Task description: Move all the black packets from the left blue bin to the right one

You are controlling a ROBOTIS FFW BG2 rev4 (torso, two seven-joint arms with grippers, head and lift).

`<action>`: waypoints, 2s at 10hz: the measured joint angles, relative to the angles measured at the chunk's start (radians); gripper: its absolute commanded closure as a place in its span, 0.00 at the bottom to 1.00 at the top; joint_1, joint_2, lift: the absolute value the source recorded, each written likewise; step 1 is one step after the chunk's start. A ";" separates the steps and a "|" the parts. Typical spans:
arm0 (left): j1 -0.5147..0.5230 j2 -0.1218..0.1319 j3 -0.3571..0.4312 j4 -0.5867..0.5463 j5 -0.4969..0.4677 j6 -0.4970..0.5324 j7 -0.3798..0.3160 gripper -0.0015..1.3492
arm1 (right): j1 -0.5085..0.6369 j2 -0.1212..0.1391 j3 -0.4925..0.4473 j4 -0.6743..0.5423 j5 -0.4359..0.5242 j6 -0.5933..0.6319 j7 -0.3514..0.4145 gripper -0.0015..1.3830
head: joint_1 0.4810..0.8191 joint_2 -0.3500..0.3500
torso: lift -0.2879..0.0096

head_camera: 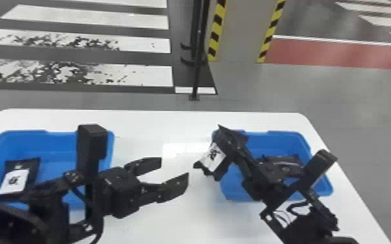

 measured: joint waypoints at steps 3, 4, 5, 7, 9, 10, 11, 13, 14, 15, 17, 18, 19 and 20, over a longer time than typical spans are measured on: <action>0.100 -0.020 0.126 -0.083 -0.019 0.013 -0.002 0.15 | -0.094 -0.014 -0.134 0.122 0.128 -0.002 -0.004 0.93 | 0.63 0.23 | 0.50; 0.127 -0.027 0.167 -0.102 -0.030 0.019 -0.002 0.15 | -0.126 -0.019 -0.164 0.170 0.168 -0.002 -0.006 0.90 | 0.63 0.22 | 0.50; 0.151 -0.033 0.214 -0.115 -0.043 0.026 -0.002 0.15 | -0.165 -0.024 -0.186 0.234 0.211 -0.002 -0.011 0.70 | 0.63 0.22 | 0.50; 0.161 -0.041 0.276 -0.118 -0.069 0.031 -0.001 0.15 | -0.207 -0.028 -0.228 0.301 0.312 -0.002 -0.024 0.08 | 0.63 0.23 | 0.50; 0.160 -0.051 0.341 -0.118 -0.112 0.044 0.009 0.15 | -0.164 -0.025 -0.245 0.247 0.383 -0.002 -0.038 0.10 | 0.63 0.27 | 0.50; 0.155 -0.052 0.374 -0.106 -0.124 0.063 0.013 0.15 | -0.119 -0.017 -0.246 0.195 0.397 -0.002 -0.042 0.10 | 0.63 0.30 | 0.50; 0.142 -0.052 0.404 -0.085 -0.143 0.084 0.015 0.15 | -0.065 -0.006 -0.246 0.135 0.408 -0.002 -0.047 0.10 | 0.63 0.34 | 0.50; 0.106 -0.049 0.454 -0.039 -0.212 0.112 0.022 0.15 | 0.061 0.025 -0.241 -0.003 0.428 -0.003 -0.070 0.10 | 0.63 0.47 | 0.50; 0.092 -0.047 0.477 -0.017 -0.239 0.118 0.027 0.15 | 0.124 0.046 -0.240 -0.064 0.423 -0.011 -0.082 0.10 | 0.63 0.50 | 0.50; 0.080 -0.048 0.493 -0.001 -0.266 0.126 0.037 0.15 | 0.186 0.064 -0.240 -0.124 0.412 -0.018 -0.086 0.10 | 0.63 0.56 | 0.50; 0.041 -0.049 0.509 0.044 -0.318 0.148 0.051 0.15 | 0.292 0.076 -0.218 -0.214 0.360 -0.018 -0.084 0.10 | 0.63 0.66 | 0.50; 0.020 -0.046 0.517 0.070 -0.340 0.166 0.054 0.15 | 0.320 0.076 -0.204 -0.233 0.340 -0.011 -0.083 0.10 | 0.63 0.69 | 0.50; -0.010 -0.044 0.524 0.098 -0.368 0.198 0.065 0.15 | 0.341 0.076 -0.190 -0.245 0.321 -0.003 -0.078 0.10 | 0.63 0.74 | 0.50; -0.045 -0.043 0.522 0.131 -0.391 0.222 0.084 0.15 | 0.356 0.076 -0.184 -0.252 0.312 0.008 -0.072 0.10 | 0.63 0.78 | 0.50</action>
